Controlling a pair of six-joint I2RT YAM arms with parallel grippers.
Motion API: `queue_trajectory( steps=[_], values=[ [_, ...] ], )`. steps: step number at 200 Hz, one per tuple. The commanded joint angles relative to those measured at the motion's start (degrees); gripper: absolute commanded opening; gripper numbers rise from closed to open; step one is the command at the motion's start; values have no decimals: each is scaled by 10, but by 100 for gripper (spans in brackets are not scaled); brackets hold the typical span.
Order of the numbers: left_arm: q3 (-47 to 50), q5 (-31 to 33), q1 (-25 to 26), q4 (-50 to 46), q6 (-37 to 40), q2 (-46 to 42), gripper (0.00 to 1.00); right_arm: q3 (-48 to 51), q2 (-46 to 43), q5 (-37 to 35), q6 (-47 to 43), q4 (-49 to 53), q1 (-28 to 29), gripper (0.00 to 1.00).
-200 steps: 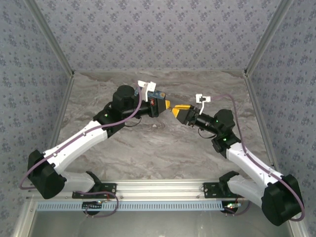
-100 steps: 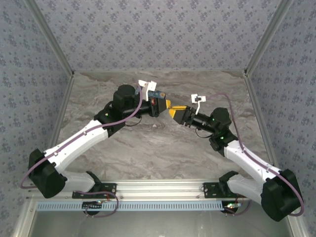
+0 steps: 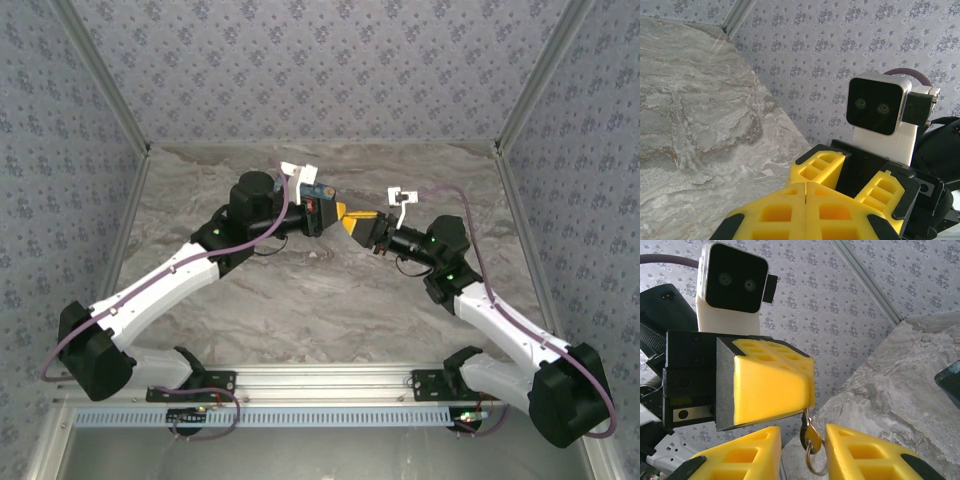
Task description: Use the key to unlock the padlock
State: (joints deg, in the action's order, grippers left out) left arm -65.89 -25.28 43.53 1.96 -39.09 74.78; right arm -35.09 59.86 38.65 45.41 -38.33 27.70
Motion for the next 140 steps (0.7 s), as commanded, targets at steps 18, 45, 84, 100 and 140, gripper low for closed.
queue_trajectory(
  steps=[18,45,84,100,140],
  values=[
    [-19,-1,3,14,-2,-2,0,-5,-2,9,-7,-3,4,26],
    [-17,6,3,13,-2,-3,0,0,-2,6,-5,-3,6,25],
    [-15,11,3,14,-3,-4,0,7,-2,2,-6,-3,8,22],
    [-14,12,3,14,-3,-5,0,9,-2,1,-5,-3,9,21],
    [-12,14,3,16,-5,-6,0,13,-4,-5,-4,-5,9,16]
  ],
)
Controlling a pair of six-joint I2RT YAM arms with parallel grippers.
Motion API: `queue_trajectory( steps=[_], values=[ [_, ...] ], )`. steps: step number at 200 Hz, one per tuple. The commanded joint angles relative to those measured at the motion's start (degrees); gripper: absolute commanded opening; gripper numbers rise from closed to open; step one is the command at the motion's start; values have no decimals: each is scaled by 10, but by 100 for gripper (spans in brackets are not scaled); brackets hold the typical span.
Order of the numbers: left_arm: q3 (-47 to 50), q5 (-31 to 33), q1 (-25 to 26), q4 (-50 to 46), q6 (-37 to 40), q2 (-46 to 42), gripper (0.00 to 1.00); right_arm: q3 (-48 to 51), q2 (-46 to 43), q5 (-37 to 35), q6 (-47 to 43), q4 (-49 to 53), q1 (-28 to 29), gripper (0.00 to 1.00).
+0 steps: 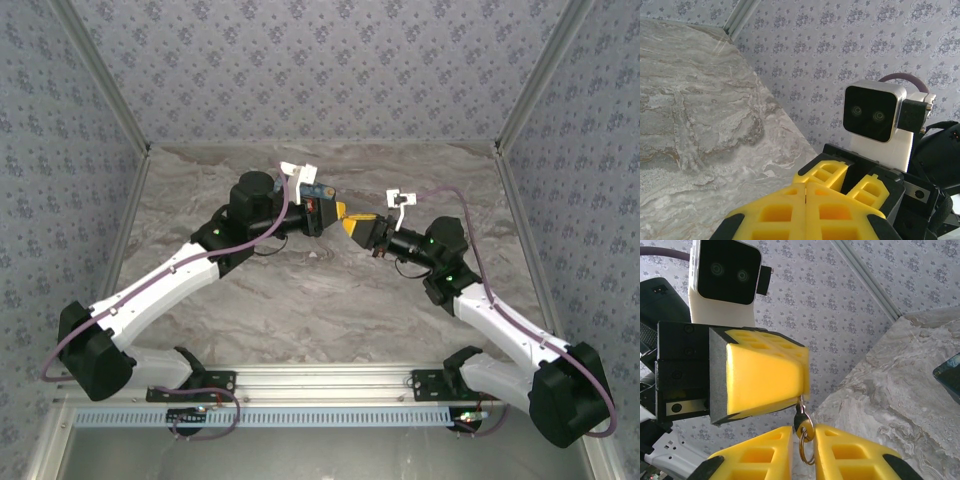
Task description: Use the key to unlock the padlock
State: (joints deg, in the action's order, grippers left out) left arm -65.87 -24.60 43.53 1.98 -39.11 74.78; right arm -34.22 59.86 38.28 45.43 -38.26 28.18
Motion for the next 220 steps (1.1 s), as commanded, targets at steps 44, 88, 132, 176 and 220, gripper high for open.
queue_trajectory(
  steps=[44,88,132,176,220],
  values=[
    [-11,9,3,13,-1,-9,0,4,-8,-8,-9,2,5,2],
    [-22,44,1,-40,37,-20,42,6,-36,-39,-51,86,4,0],
    [-53,102,-37,-148,87,-13,80,12,-91,-139,-132,294,5,0],
    [-96,166,-82,-219,174,69,88,26,-147,-262,-152,478,6,0],
    [-190,202,-91,-256,227,219,90,38,-201,-302,-138,556,6,0]
  ],
)
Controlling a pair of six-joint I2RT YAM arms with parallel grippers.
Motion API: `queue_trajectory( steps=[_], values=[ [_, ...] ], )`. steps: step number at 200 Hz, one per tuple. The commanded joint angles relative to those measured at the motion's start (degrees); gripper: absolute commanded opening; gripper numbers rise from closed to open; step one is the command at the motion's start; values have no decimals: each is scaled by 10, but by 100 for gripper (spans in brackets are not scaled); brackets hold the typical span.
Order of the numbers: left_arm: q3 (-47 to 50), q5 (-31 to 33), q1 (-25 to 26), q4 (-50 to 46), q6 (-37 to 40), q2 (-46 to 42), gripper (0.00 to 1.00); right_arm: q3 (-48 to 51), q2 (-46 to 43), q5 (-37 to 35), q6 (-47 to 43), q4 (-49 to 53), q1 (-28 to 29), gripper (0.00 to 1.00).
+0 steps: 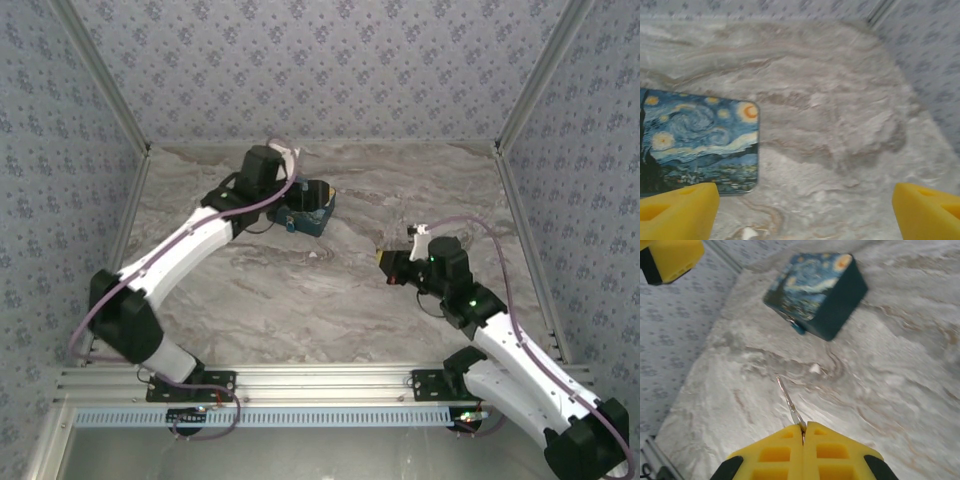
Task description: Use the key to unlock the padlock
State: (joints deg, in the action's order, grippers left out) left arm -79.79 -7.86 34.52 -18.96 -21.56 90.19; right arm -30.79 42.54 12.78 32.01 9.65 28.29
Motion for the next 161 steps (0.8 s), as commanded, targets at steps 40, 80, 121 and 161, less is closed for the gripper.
queue_trajectory(
  steps=[40,80,121,161],
  values=[
    [-149,43,-1,-88,66,193,89,8,-57,-62,4,113,4,0],
    [-250,48,5,-153,90,293,88,13,-65,-66,10,126,5,0],
    [-280,52,11,-176,89,343,88,15,-67,-71,12,126,5,0],
    [-258,43,25,-177,89,342,87,13,-67,-79,12,135,4,0]
  ],
)
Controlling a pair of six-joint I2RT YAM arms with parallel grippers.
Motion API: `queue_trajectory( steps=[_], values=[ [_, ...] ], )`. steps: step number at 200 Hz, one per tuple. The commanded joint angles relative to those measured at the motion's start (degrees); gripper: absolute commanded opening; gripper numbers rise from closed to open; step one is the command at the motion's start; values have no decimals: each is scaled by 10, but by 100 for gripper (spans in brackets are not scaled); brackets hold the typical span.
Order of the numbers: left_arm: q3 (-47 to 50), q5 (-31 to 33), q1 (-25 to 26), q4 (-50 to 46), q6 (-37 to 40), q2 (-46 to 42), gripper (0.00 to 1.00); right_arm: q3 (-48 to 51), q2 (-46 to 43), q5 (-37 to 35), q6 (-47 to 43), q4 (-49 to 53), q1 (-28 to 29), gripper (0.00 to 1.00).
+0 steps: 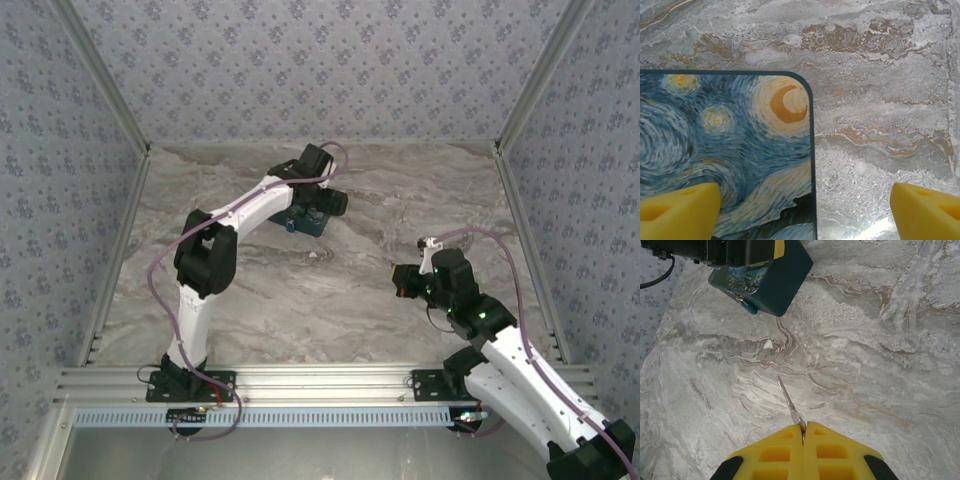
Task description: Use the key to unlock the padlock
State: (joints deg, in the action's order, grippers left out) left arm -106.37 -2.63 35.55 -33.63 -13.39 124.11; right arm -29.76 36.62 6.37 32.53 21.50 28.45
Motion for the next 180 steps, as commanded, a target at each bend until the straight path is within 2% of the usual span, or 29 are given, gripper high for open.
queue_trajectory(
  steps=[1,120,151,180],
  values=[
    [9,-10,15,-30,7,2,87,3,-8,-16,7,17,3,0],
    [213,-43,99,68,-75,-121,85,-10,-17,-31,1,60,-7,0],
    [219,-71,115,80,-93,-121,85,-10,-30,-33,2,70,-11,0],
    [183,-89,117,81,-94,-93,85,-9,-40,-33,6,79,-13,0]
  ],
)
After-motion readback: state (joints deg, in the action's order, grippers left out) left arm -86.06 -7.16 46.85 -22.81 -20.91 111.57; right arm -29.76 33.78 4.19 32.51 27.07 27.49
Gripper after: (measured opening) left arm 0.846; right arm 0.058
